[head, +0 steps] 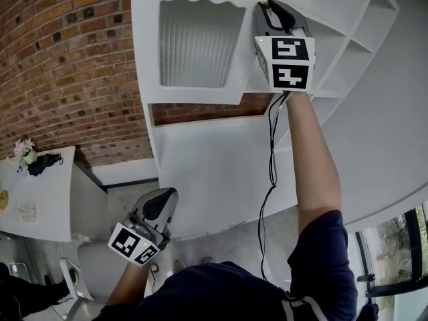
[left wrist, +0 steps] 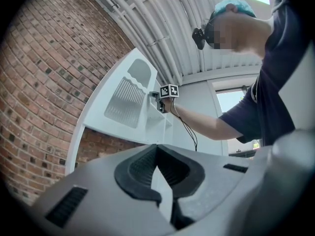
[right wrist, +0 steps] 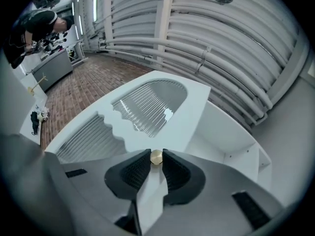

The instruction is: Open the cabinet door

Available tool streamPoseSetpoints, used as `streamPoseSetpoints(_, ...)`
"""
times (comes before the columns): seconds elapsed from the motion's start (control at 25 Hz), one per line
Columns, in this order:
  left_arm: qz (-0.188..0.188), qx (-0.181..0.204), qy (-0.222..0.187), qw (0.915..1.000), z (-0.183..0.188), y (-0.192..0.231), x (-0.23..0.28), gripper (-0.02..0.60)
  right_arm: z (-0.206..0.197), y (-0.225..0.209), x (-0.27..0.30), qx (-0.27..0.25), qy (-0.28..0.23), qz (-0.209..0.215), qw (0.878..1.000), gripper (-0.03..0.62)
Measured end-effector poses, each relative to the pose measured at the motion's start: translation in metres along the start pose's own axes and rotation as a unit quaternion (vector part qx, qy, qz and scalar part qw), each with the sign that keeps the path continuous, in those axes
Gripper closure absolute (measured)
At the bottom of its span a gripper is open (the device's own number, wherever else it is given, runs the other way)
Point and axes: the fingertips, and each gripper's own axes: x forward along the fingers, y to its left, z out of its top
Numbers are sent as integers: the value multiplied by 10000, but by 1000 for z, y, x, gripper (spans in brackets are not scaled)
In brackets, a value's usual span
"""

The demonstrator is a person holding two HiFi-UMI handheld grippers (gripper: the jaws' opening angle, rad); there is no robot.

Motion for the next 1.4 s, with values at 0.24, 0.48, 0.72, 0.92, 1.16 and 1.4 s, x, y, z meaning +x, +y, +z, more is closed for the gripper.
streamPoseSetpoints(0.24,-153,40,-39,9999,7,-11,-7,581,22,7,-35,-276,-188,-201,9992,510)
streamPoseSetpoints(0.48,-283,154,-130,9994,20,-19,-17,581,42,13,-66,-532,-231,-317,9978,510)
streamPoseSetpoints(0.72,-445,279,-265,9983,38,-20,-27,581,66,30,-91,-789,-283,-416,9956,508)
streamPoseSetpoints(0.92,-592,354,-389,9969,52,-25,-32,581,93,47,-117,-1089,-474,-405,9921,507)
streamPoseSetpoints(1.16,-697,347,-478,9958,58,-31,-42,581,137,85,-148,-1889,-743,-290,9787,503)
streamPoseSetpoints(1.4,-662,322,-542,9958,61,-38,-54,581,162,113,-164,-2301,-810,-324,9692,502)
